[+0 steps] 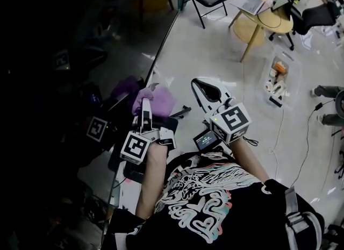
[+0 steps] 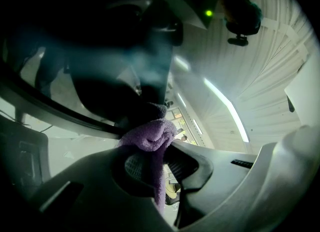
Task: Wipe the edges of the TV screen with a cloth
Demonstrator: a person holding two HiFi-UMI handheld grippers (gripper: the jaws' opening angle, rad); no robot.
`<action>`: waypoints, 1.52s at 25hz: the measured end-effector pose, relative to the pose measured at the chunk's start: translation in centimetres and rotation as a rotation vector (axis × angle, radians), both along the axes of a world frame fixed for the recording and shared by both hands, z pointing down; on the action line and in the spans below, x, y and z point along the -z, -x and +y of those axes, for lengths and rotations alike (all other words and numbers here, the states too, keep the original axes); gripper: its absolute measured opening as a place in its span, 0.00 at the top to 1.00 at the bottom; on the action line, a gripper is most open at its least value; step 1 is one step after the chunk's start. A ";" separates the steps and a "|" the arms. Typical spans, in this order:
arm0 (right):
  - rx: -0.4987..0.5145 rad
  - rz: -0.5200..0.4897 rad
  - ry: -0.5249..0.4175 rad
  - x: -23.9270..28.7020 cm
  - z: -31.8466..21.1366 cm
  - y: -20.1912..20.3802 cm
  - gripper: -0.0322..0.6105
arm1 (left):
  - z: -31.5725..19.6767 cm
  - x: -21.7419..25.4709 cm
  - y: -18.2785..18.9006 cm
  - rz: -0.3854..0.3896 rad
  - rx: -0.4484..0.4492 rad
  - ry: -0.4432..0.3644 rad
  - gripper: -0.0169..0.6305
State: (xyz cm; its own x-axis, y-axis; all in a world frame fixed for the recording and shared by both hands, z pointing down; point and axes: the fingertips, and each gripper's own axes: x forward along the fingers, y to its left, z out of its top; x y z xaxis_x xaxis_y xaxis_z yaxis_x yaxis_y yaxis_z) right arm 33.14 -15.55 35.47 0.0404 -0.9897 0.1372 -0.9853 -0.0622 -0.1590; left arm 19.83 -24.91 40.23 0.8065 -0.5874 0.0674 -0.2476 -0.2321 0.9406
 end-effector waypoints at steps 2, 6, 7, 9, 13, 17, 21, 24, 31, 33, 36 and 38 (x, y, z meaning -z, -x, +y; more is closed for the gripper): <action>0.006 0.006 0.001 -0.3 0.0 -0.1 0.90 | 0.0 -0.2 0.2 -0.003 0.010 -0.002 0.86; 0.018 0.010 -0.007 -0.3 0.0 -0.3 0.90 | -0.2 -0.4 0.2 -0.004 0.020 -0.018 0.86; 0.019 0.014 -0.008 -0.5 0.0 -0.3 0.90 | -0.3 -0.5 0.2 -0.017 0.019 -0.033 0.86; 0.023 0.019 -0.009 -0.7 0.2 -0.5 0.90 | -0.5 -0.7 0.4 -0.031 0.022 -0.049 0.86; 0.026 0.021 -0.012 -0.7 0.6 -0.9 0.90 | -1.0 -1.2 1.0 -0.106 0.026 -0.124 0.86; 0.026 0.022 -0.008 -1.2 0.7 -1.1 0.90 | -0.9 -1.4 0.5 -0.006 0.050 -0.043 0.86; 0.029 0.021 -0.006 -1.4 0.6 -1.6 0.90 | -1.2 -1.4 0.3 -0.009 0.058 -0.049 0.86; 0.031 0.002 -0.008 -0.8 0.2 -3.7 0.90 | -2.2 -0.9 -1.0 -0.112 0.047 -0.127 0.86; 0.033 -0.030 -0.005 -0.7 0.1 -8.7 0.90 | -3.3 -0.4 -5.6 -0.113 0.064 -0.111 0.86; 0.030 -0.046 -0.004 -0.4 0.1 -11.0 0.90 | -3.7 -0.3 -7.4 -0.146 0.068 -0.128 0.86; 0.026 -0.053 -0.007 -0.2 0.7 -13.4 0.90 | -3.5 -0.2 -9.5 -0.109 0.087 -0.092 0.86; 0.026 -0.056 -0.008 -0.1 1.2 -14.3 0.90 | -3.7 -0.2 -9.6 -0.158 0.096 -0.126 0.86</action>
State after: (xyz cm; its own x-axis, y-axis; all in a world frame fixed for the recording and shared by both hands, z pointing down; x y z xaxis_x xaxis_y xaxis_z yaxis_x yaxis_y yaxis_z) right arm 47.48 -14.39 35.53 0.0066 -0.9914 0.1307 -0.9761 -0.0348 -0.2147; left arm 29.40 -28.59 40.42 0.7317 -0.6727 0.1100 -0.4165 -0.3135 0.8534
